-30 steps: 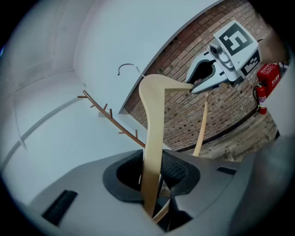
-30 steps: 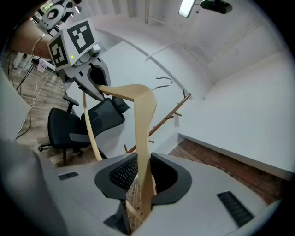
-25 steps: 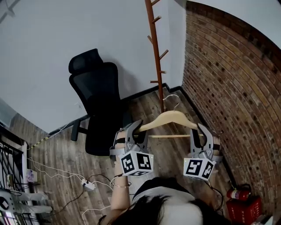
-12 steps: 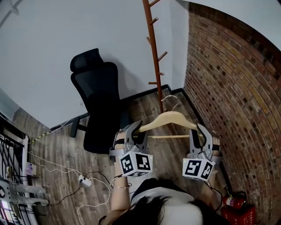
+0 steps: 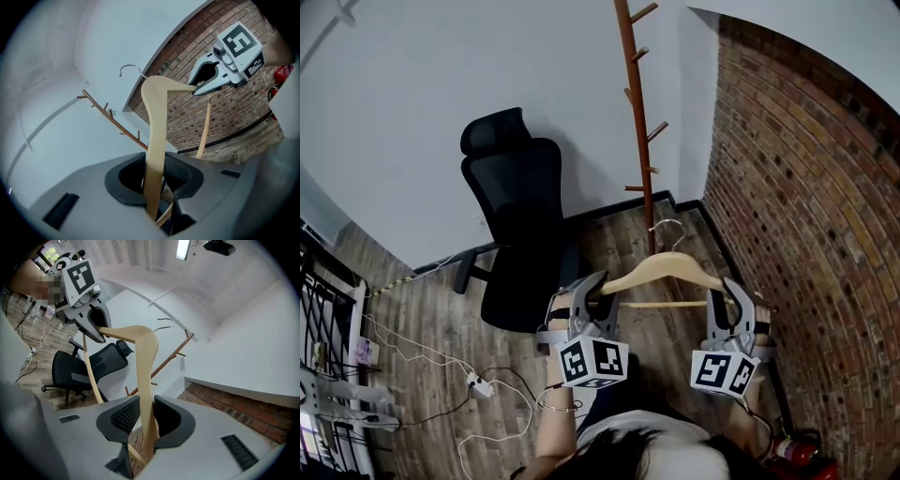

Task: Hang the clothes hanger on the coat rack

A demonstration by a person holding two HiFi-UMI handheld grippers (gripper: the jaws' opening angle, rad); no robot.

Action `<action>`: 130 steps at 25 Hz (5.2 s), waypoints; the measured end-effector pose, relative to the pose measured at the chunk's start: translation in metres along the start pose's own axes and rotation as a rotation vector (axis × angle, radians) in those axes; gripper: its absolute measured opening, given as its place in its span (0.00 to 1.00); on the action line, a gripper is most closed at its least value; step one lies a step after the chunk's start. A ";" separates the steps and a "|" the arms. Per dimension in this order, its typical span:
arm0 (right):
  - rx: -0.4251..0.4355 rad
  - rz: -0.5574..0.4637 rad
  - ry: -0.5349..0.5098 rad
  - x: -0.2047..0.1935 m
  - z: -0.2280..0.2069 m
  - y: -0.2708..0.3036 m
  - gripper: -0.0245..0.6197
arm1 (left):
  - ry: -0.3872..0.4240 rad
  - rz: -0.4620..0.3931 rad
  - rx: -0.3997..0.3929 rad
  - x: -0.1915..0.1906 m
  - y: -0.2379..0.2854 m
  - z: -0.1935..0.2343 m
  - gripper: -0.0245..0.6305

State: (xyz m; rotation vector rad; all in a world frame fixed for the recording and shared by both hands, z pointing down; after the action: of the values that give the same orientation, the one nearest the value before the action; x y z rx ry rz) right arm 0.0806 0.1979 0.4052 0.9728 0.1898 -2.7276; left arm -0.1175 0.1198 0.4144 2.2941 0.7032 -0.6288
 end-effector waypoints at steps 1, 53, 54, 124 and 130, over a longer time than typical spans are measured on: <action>0.000 0.002 0.000 0.000 0.001 0.003 0.21 | 0.000 -0.001 -0.002 -0.001 0.003 0.002 0.19; -0.097 0.026 0.009 0.043 -0.011 0.262 0.21 | 0.073 -0.104 0.003 -0.020 0.186 0.206 0.19; -0.096 0.020 0.010 0.041 -0.013 0.267 0.21 | 0.073 -0.101 0.006 -0.018 0.190 0.208 0.19; -0.026 -0.188 0.057 0.046 -0.062 0.469 0.22 | 0.006 -0.001 0.151 0.013 0.300 0.319 0.18; -0.003 -0.176 0.058 0.044 -0.051 0.478 0.22 | -0.003 0.017 0.139 0.004 0.307 0.319 0.18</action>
State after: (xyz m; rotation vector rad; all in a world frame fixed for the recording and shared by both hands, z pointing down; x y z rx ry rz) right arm 0.2060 -0.2598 0.3181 1.0826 0.3032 -2.8576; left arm -0.0014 -0.2995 0.3318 2.4232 0.6565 -0.6933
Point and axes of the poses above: the fingertips, and each gripper's own axes: y forward along the fingers, z to its left, x out of its top, the point moved 7 cm from there along -y, backward along the fingers, and after that the axes turned 14 degrees about -x, right-handed, at the moved point
